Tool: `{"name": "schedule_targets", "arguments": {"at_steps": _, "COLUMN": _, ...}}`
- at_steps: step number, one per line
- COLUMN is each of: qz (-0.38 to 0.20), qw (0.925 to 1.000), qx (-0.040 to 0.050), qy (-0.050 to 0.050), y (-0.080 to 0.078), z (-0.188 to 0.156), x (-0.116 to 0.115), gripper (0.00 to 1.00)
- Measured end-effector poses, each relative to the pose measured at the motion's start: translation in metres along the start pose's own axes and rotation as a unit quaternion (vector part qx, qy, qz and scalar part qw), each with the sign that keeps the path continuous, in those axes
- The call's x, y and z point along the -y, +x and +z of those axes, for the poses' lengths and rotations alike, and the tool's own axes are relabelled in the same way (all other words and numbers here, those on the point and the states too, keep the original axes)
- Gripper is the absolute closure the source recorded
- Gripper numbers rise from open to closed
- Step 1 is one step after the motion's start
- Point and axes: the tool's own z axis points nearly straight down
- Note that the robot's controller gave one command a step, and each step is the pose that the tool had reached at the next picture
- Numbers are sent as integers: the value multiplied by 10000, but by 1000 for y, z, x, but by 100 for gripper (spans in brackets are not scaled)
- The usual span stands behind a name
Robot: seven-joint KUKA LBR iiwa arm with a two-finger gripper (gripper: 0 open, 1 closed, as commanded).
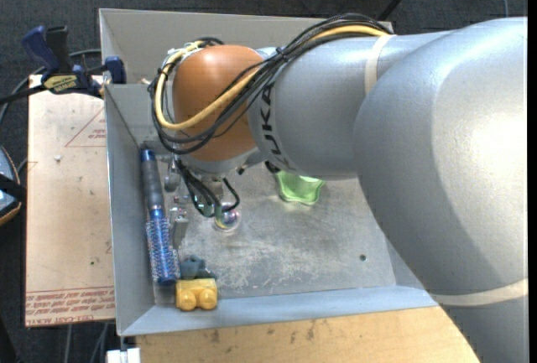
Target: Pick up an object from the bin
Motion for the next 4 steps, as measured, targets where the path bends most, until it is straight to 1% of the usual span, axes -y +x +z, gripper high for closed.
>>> {"name": "schedule_targets", "arguments": {"at_steps": 1, "qz": -1768, "qw": 9842, "qx": 136, "qy": 9, "y": 8, "z": 33, "x": -6, "gripper": 0}}
{"name": "schedule_targets", "arguments": {"at_steps": 2, "qz": -3924, "qw": 9198, "qx": 84, "qy": 3, "y": 24, "z": 26, "x": -13, "gripper": 0}}
{"name": "schedule_targets", "arguments": {"at_steps": 3, "qz": -4532, "qw": 8914, "qx": 49, "qy": 8, "y": 18, "z": 22, "x": -11, "gripper": 0}}
{"name": "schedule_targets", "arguments": {"at_steps": 4, "qz": -5362, "qw": 8441, "qx": 44, "qy": 43, "y": -2, "z": 53, "x": -4, "gripper": 0}}
